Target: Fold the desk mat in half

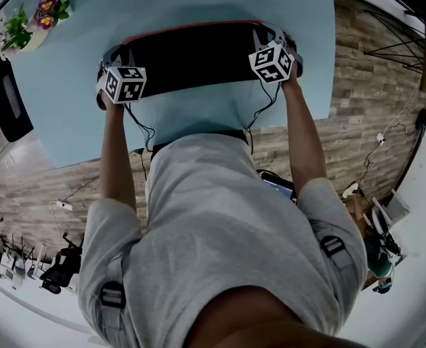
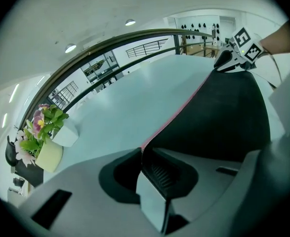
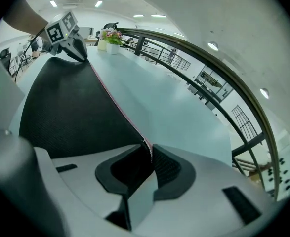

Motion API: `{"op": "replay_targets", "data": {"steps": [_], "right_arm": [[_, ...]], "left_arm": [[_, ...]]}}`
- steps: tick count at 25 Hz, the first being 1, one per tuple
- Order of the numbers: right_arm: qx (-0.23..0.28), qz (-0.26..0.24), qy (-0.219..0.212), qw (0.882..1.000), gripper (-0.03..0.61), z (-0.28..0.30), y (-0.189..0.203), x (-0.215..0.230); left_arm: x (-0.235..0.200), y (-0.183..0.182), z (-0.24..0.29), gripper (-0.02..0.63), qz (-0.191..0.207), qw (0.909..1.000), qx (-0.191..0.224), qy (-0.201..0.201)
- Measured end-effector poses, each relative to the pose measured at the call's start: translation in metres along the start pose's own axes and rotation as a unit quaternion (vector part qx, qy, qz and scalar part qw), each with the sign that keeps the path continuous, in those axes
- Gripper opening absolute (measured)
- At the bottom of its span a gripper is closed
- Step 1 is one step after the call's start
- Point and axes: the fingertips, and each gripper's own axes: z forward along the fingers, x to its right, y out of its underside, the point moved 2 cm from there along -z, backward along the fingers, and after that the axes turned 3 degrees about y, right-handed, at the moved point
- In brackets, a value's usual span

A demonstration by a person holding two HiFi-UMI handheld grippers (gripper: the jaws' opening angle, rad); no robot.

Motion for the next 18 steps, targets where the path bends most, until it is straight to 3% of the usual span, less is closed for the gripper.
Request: {"op": "replay_targets", "data": {"steps": [5, 11, 14, 18], "right_arm": [[0.001, 0.057, -0.004, 0.998, 0.129, -0.005, 0.003, 0.004], [0.010, 0.149, -0.010, 0.989, 0.160, -0.023, 0.009, 0.007], [0.021, 0.203, -0.008, 0.979, 0.140, -0.032, 0.009, 0.004], [0.030, 0.246, 0.000, 0.969, 0.066, -0.043, 0.004, -0.008]], "left_arm": [[-0.005, 0.002, -0.004, 0.133, -0.028, 0.9995, 0.009, -0.008], [-0.009, 0.003, -0.020, 0.144, -0.073, 0.9967, 0.034, -0.008], [-0.004, 0.005, -0.026, 0.135, -0.103, 0.9935, 0.048, 0.006], [0.012, 0.006, -0.032, 0.097, -0.143, 0.9867, 0.067, 0.037]]}}
